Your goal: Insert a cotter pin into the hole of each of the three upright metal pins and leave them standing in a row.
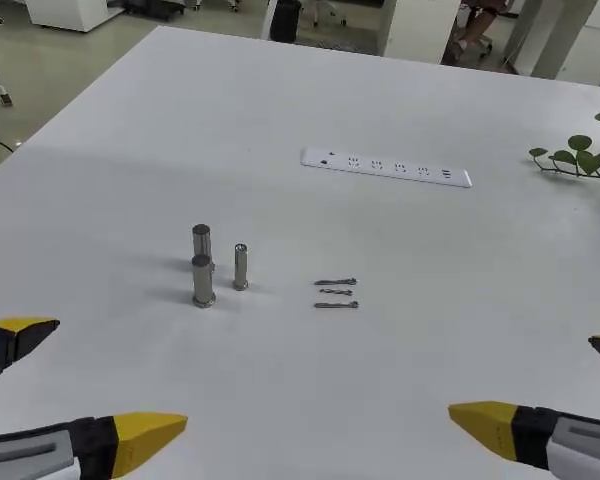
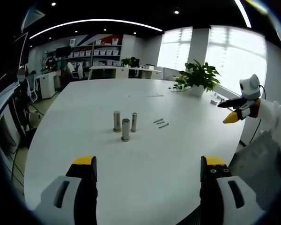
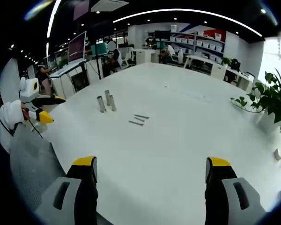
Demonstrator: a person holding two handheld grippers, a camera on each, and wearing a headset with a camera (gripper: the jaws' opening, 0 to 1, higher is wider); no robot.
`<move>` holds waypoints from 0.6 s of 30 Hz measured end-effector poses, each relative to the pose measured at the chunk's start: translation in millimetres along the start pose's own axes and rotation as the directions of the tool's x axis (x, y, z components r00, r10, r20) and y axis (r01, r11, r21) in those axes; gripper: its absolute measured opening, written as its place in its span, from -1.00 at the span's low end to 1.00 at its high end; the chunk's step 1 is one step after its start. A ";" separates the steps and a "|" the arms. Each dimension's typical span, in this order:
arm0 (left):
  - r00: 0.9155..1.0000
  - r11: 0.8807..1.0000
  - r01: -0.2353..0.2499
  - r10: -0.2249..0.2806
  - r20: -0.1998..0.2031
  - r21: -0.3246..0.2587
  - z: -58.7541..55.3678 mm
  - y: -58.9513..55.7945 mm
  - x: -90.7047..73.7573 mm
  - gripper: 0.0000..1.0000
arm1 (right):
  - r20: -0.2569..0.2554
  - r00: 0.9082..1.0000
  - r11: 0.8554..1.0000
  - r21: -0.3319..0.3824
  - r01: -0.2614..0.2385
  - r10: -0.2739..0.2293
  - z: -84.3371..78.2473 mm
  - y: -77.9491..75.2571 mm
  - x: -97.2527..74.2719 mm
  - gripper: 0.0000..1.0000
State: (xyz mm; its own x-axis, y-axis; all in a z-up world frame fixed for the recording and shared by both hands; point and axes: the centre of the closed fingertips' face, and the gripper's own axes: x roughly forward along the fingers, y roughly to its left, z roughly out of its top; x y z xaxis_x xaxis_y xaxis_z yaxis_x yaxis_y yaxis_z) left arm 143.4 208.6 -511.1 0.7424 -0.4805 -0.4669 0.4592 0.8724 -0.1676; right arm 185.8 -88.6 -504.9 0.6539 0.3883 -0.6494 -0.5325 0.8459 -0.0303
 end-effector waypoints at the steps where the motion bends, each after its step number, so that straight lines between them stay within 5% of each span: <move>1: 1.000 1.000 0.000 0.000 -0.001 0.000 0.0 0.5 -0.1 0.80 | -0.001 1.000 1.000 0.000 -0.001 0.001 -0.4 0.3 0.0 0.89; 18: 1.000 1.000 0.000 0.000 -0.001 0.027 10.4 10.0 8.0 0.67 | -0.010 1.000 1.000 0.007 0.004 -0.004 -0.8 -2.3 2.6 0.89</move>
State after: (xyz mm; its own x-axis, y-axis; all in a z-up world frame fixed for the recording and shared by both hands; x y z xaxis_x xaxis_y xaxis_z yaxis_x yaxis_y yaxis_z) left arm 159.0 212.6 -507.5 0.7417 -0.4807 -0.4678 0.4724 0.8695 -0.1445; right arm 188.3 -89.8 -507.1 0.6506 0.3817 -0.6566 -0.5265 0.8497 -0.0277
